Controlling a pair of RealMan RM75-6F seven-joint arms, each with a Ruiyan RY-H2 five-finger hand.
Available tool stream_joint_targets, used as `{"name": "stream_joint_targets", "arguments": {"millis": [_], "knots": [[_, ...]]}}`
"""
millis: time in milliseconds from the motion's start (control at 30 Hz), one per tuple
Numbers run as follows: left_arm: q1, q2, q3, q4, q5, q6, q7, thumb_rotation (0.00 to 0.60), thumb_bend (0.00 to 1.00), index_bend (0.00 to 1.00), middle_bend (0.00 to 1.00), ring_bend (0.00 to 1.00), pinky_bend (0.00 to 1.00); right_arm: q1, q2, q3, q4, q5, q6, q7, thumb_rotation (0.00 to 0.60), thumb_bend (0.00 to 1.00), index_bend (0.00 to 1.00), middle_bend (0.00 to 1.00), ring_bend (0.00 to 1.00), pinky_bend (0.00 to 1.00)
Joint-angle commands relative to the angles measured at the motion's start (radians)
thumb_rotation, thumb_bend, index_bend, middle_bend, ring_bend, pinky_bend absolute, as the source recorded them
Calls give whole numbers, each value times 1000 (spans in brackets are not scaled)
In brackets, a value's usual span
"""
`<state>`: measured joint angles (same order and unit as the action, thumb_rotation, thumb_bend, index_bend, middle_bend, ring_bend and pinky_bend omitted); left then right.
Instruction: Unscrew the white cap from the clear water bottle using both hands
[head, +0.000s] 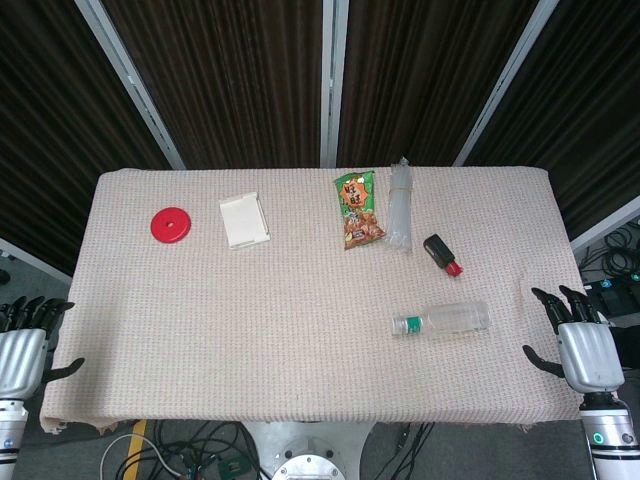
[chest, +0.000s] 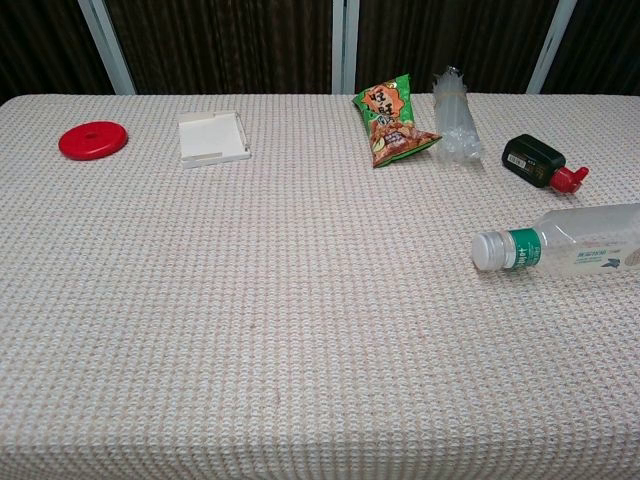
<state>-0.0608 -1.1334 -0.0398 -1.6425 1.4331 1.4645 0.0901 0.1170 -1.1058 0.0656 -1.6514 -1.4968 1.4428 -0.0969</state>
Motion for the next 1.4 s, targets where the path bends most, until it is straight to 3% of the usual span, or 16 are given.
{"name": "stream_joint_targets", "arguments": {"millis": [33,700,800,1133,1400], "knots": [[2,-4,-3,3,-1,7,-2,600,0,221,164,81,36,1,0,1,-1,-1,0,0,600,101,126,222,73,108],[31,-39,-15,29,17,83,-5,600,0,221,163,80,36,2,-5,3,20,-44,31,72,600,101,126,234,82,108],[30,-38,-15,26,13,78,-2,600,0,222,163,80,36,26,-8,0,18,-33,-22,71,600,101,126,230,81,108],[29,-37,-17,18,-2,64,6,600,0,230,163,80,36,216,-76,7,101,42,-373,78,600,101,93,194,65,108],[37,-31,-18,12,-14,67,12,600,0,230,164,81,36,294,-157,4,204,58,-475,69,600,101,85,193,50,108]]}}
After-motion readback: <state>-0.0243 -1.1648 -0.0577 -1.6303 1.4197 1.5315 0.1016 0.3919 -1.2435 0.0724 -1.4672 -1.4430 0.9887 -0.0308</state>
